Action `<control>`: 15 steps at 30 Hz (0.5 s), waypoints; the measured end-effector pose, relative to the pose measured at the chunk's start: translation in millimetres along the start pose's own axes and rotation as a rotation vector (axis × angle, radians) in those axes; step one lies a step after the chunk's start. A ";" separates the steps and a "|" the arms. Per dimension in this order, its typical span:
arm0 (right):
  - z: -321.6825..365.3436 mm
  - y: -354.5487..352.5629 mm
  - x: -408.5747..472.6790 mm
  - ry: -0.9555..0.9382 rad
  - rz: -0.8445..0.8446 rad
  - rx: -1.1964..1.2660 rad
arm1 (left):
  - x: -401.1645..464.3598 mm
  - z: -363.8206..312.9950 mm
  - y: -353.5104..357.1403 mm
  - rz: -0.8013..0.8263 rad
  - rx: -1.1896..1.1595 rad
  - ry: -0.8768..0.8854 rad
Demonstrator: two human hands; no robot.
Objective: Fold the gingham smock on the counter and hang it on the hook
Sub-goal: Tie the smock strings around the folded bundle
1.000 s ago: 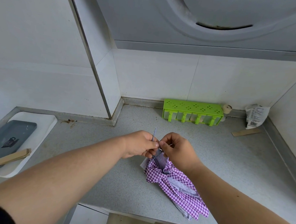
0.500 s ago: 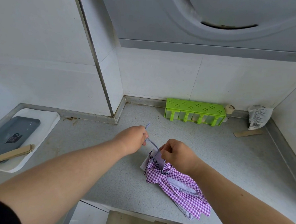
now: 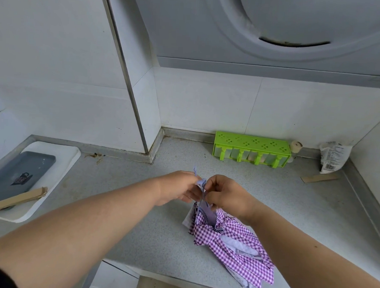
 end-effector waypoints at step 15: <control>119.1 -64.6 -15.4 -0.245 -0.065 -0.179 | -71.8 -114.9 3.8 -0.094 0.249 0.149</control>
Point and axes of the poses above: each hand's wrist, its own x-axis towards the middle knuckle, its own y-axis out of the palm, z = x × y, the point moved 10 cm from there along x, towards the middle knuckle, and after that the axes turned 11 degrees about -x, right-handed, at the moved point
